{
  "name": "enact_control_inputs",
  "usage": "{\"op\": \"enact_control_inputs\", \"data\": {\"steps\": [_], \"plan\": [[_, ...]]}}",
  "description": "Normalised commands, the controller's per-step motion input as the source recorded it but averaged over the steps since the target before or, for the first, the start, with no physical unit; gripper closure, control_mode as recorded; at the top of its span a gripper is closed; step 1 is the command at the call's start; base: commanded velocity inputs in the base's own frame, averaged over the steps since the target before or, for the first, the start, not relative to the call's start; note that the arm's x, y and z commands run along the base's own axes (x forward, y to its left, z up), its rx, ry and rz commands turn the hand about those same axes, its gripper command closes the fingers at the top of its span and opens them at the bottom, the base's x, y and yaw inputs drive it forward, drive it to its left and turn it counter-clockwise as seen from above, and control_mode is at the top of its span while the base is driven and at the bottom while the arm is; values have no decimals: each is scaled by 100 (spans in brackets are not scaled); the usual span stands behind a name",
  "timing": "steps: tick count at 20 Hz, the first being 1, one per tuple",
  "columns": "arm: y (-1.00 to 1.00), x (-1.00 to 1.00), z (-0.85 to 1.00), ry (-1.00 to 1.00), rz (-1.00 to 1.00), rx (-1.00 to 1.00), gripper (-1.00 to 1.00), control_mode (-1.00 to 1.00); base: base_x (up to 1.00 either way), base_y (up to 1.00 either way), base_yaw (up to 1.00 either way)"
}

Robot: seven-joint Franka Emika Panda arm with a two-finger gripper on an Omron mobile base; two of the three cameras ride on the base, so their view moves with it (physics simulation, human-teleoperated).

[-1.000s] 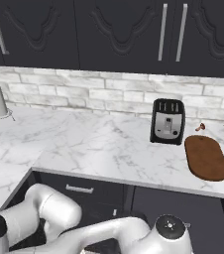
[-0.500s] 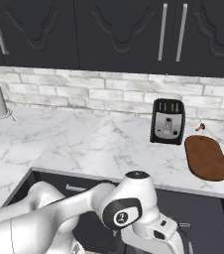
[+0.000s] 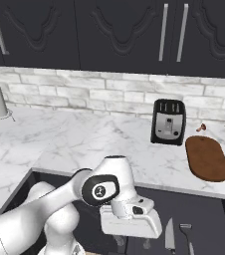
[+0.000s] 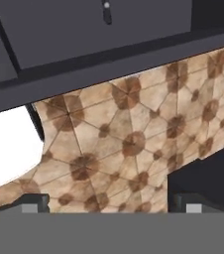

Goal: Open the drawer on the right and place the cutting tools on the cutting board.

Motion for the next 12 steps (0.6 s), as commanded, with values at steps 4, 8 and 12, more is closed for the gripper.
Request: {"op": "enact_control_inputs", "data": {"steps": [4, 8, 12], "plan": [[10, 41, 0, 18, 7, 14, -100, -100, 0, 0, 0], [7, 54, -1, 22, 6, 18, -100, -100, 0, 0, 0], [3, 59, -6, 23, 5, 18, -100, -100, 0, 0, 0]]}}
